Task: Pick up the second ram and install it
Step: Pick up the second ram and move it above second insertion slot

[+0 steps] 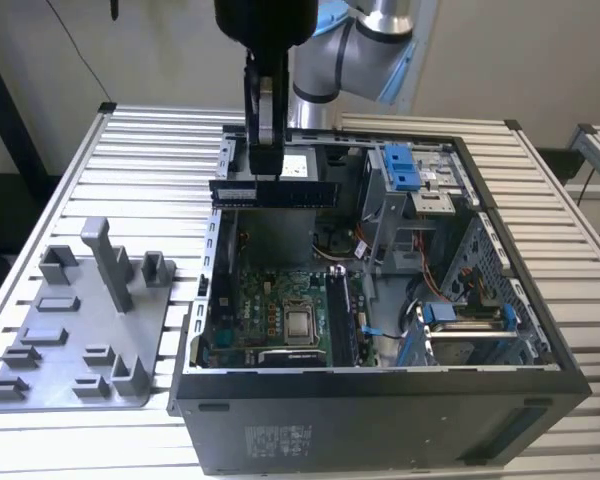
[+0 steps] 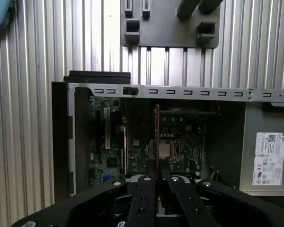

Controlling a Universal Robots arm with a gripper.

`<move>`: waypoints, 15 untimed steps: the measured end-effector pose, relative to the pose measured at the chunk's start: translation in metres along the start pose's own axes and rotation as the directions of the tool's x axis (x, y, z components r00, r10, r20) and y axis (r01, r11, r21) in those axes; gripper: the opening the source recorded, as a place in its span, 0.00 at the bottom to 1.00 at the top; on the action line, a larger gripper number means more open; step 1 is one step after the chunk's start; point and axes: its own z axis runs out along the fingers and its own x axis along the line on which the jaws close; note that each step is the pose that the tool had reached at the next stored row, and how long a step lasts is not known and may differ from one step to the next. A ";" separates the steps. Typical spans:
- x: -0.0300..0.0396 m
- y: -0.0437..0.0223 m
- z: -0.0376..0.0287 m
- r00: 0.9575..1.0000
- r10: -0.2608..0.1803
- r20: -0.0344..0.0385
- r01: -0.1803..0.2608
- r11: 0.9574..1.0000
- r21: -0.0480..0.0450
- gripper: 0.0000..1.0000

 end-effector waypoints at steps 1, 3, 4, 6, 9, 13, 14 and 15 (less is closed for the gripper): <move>0.0000 -0.0032 0.0000 1.000 0.000 0.000 0.000 1.000 0.000 0.14; 0.0000 -0.0094 0.0000 1.000 0.000 0.000 0.000 1.000 0.000 0.14; 0.0000 -0.0126 0.0000 1.000 0.000 0.000 0.000 1.000 0.000 0.14; 0.0000 -0.0187 -0.0001 1.000 0.000 0.000 0.000 1.000 0.000 0.14; 0.0000 -0.0280 -0.0001 1.000 0.000 0.000 0.000 1.000 0.000 0.14; -0.0001 -0.0411 -0.0001 1.000 0.000 0.000 0.000 1.000 0.000 0.14; -0.0001 -0.0443 -0.0001 1.000 0.000 0.000 0.000 1.000 0.000 0.14; -0.0001 -0.0476 -0.0001 1.000 0.000 0.000 0.000 1.000 0.000 0.14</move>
